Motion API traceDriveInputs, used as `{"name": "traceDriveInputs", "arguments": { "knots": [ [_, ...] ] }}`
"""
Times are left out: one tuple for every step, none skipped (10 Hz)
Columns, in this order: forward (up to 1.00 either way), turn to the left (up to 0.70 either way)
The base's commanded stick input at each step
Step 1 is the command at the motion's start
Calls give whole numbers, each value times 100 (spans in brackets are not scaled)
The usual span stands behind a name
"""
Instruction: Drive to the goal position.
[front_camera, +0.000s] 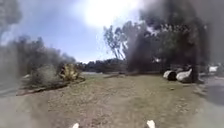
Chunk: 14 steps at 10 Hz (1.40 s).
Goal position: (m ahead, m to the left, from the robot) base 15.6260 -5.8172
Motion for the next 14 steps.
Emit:
{"name": "traceDriveInputs", "arguments": {
  "knots": [
    [70,-27],
    [70,-27],
    [70,-14],
    [70,0],
    [70,0],
    [70,0],
    [70,0],
    [70,0],
    [70,0],
    [70,0],
    [70,0],
    [70,0],
    [70,0],
    [70,-13]
  ]
}}
